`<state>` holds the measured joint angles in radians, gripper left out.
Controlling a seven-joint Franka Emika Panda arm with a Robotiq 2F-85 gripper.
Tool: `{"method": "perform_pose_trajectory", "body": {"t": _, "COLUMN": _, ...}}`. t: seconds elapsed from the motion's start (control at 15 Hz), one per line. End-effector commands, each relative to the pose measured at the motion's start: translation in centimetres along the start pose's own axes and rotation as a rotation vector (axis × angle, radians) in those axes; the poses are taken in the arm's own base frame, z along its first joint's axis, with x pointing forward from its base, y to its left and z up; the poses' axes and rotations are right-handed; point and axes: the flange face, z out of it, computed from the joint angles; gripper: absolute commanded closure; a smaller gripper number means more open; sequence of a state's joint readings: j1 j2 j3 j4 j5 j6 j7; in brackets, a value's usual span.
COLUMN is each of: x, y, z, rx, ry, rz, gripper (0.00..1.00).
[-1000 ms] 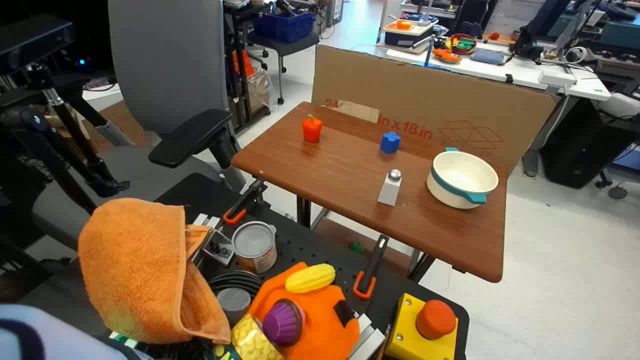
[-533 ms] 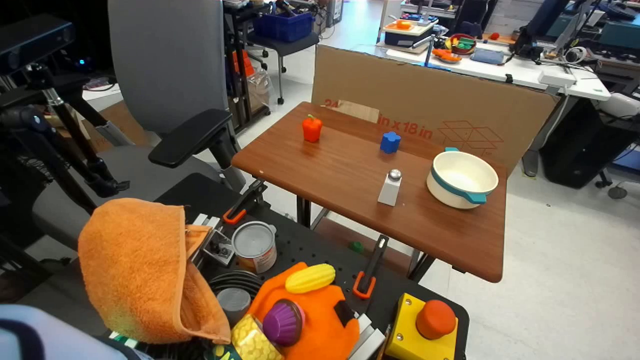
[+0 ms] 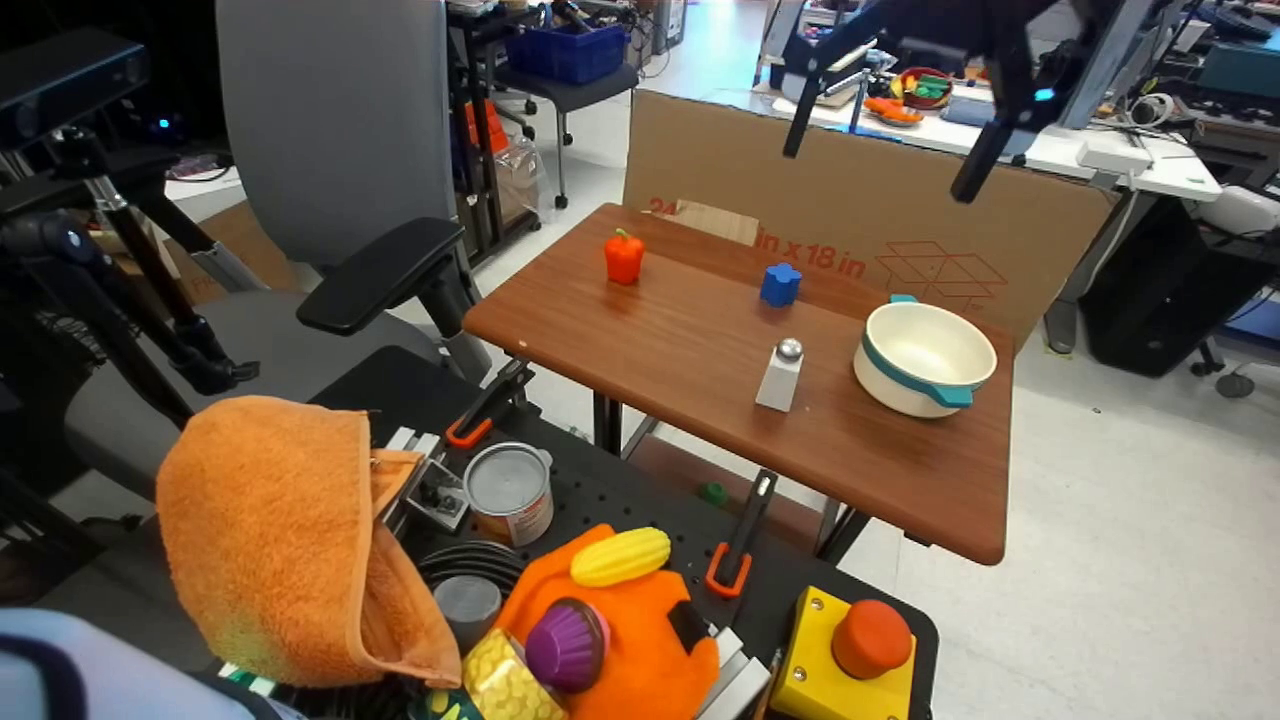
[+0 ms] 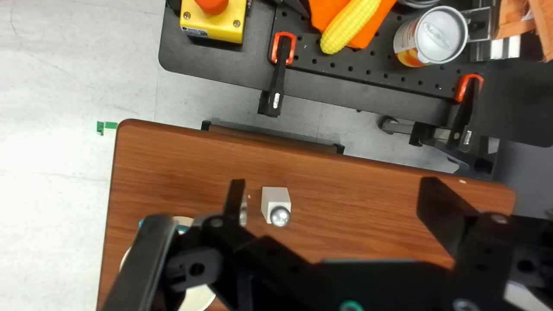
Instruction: Pick up the bottle and put it in the bowl
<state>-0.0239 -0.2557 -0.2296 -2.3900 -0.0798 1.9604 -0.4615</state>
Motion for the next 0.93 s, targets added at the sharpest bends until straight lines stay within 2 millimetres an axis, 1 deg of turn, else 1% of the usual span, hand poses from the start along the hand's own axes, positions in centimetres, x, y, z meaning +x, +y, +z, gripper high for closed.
{"method": "perform_pose_trajectory", "body": {"t": 0.0, "x": 6.2, "y": 0.4, "z": 4.7, "rx": -0.028, "ry": -0.103, "rz": -0.013, "gripper": 0.00}}
{"method": "perform_pose_trajectory", "body": {"t": 0.13, "x": 8.7, "y": 0.6, "z": 7.1, "rx": -0.052, "ry": -0.151, "rz": -0.005, "gripper": 0.00}}
{"method": "perform_pose_trajectory", "body": {"t": 0.4, "x": 12.5, "y": 1.4, "z": 10.7, "rx": -0.126, "ry": -0.237, "rz": 0.028, "gripper": 0.00}}
{"method": "perform_pose_trajectory", "body": {"t": 0.6, "x": 14.4, "y": 1.9, "z": 12.9, "rx": -0.168, "ry": -0.285, "rz": 0.045, "gripper": 0.00}}
{"method": "perform_pose_trajectory", "body": {"t": 0.87, "x": 16.2, "y": 1.9, "z": 15.4, "rx": -0.172, "ry": -0.324, "rz": 0.042, "gripper": 0.00}}
